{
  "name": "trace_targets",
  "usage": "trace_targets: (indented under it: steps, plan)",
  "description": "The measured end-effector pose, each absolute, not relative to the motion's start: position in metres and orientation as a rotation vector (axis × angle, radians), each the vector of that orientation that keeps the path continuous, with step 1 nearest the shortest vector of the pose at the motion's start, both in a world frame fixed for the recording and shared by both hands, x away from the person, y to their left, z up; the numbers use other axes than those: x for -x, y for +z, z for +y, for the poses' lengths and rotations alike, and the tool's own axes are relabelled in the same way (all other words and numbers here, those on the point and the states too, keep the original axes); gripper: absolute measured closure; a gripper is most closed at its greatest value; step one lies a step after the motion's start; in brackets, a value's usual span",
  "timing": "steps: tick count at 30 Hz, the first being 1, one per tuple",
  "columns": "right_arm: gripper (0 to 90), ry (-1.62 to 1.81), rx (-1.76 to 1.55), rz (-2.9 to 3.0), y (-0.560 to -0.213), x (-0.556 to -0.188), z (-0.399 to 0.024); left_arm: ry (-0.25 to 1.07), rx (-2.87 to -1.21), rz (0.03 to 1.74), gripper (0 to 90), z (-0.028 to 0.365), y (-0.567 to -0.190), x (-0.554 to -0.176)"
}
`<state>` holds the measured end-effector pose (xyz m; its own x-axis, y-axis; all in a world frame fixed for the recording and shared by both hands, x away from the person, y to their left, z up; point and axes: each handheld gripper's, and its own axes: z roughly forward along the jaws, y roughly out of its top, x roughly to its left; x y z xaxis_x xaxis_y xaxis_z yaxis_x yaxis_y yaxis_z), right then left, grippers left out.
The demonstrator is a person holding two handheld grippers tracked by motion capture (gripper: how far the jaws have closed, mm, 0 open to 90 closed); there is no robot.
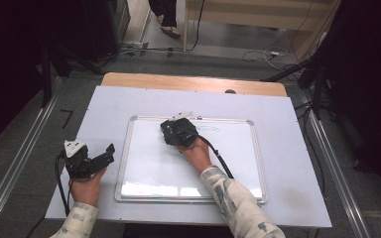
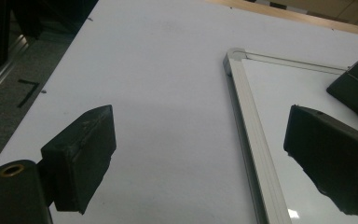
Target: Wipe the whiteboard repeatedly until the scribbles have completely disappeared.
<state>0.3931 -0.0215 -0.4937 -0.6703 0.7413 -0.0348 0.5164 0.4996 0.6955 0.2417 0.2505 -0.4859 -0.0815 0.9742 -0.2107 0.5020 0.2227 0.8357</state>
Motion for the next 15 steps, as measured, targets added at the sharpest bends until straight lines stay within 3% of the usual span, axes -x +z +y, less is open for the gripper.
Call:
trace_targets:
  steps: [15]
  plan:
    - [39.2, 0.933, -1.059, 2.407, -0.493, -0.391, -0.034, 0.751, -1.386, 1.702, 9.7, 0.249, -0.486, -0.243]
